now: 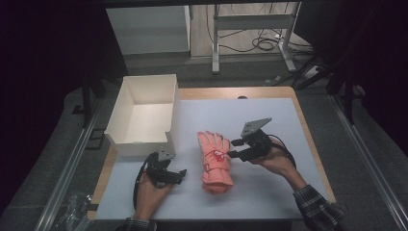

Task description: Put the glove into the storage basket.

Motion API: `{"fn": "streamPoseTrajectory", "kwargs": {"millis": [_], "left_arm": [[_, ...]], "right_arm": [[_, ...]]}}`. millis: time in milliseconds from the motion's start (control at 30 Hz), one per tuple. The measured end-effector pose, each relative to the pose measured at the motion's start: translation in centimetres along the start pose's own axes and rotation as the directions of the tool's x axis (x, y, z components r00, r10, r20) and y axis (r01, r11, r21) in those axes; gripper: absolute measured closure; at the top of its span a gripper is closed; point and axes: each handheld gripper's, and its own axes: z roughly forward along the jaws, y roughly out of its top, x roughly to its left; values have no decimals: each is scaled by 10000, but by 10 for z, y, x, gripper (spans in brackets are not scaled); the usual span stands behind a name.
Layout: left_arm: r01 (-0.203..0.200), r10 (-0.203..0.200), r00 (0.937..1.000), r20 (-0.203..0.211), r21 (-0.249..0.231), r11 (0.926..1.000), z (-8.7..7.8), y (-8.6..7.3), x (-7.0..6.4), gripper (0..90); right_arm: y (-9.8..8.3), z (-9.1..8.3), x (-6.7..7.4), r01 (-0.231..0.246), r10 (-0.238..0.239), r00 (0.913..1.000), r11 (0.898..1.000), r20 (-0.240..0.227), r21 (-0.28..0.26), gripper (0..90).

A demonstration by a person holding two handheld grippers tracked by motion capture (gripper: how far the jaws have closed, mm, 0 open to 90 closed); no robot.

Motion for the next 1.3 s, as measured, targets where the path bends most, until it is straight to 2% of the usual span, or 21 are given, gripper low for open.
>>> {"fn": "streamPoseTrajectory", "kwargs": {"millis": [300,367,567,700,767,833,900,1033,1133,1300], "left_arm": [[42,-42,10000,-2,4,10000,0,0,0,36],[44,-44,10000,14,20,10000,0,0,0,37],[172,-172,9998,111,-37,9998,-3,-1,2,48],[279,-279,9996,75,-1,9996,-10,-4,5,55],[459,-458,9989,35,-104,9989,-15,-7,8,55],[462,-462,9989,-55,-84,9989,-16,-9,10,55],[283,-282,9994,-187,35,9996,-13,-13,10,54],[285,-285,9994,-183,25,9996,-13,-13,10,44],[287,-286,9994,-187,19,9996,-13,-13,10,43],[287,-287,9994,-194,7,9996,-13,-13,10,43]], "right_arm": [[-35,-5,3,-907,911,9956,9957,199,-194,466],[-43,-5,6,-1114,1117,9937,9935,111,-228,474],[-61,-6,19,-1317,1317,9913,9906,-25,-366,638],[-73,-4,31,-1306,1297,9913,9906,-229,-397,747],[-77,-2,38,-1315,1304,9909,9907,-343,-351,778],[-79,1,45,-1269,1255,9911,9915,-449,-293,798],[-80,4,52,-1183,1168,9916,9927,-555,-244,808],[-78,8,62,-972,958,9930,9951,-685,-162,808],[-75,13,66,-813,808,9949,9967,-609,-61,808],[-72,20,69,-779,772,9934,9969,-843,-53,808]]}}
